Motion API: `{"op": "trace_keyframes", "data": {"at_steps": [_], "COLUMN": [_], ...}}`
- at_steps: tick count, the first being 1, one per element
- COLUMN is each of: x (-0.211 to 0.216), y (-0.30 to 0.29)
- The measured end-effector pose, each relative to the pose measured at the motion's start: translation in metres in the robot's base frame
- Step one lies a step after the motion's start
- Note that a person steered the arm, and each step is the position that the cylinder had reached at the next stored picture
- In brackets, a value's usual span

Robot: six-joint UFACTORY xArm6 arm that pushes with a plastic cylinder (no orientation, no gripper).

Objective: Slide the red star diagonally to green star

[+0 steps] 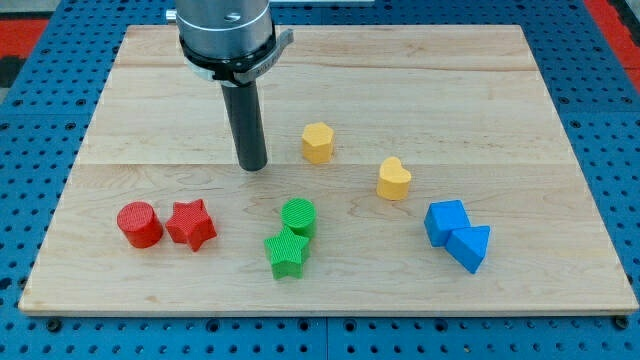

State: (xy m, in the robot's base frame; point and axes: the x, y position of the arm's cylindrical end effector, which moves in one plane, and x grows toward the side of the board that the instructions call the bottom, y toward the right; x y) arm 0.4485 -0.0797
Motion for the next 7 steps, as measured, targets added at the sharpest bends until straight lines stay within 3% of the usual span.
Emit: {"op": "trace_keyframes", "data": {"at_steps": [2,4,6,7], "x": [0.035,0.096,0.11,0.111], "y": [-0.005,-0.049,-0.125,-0.13]}}
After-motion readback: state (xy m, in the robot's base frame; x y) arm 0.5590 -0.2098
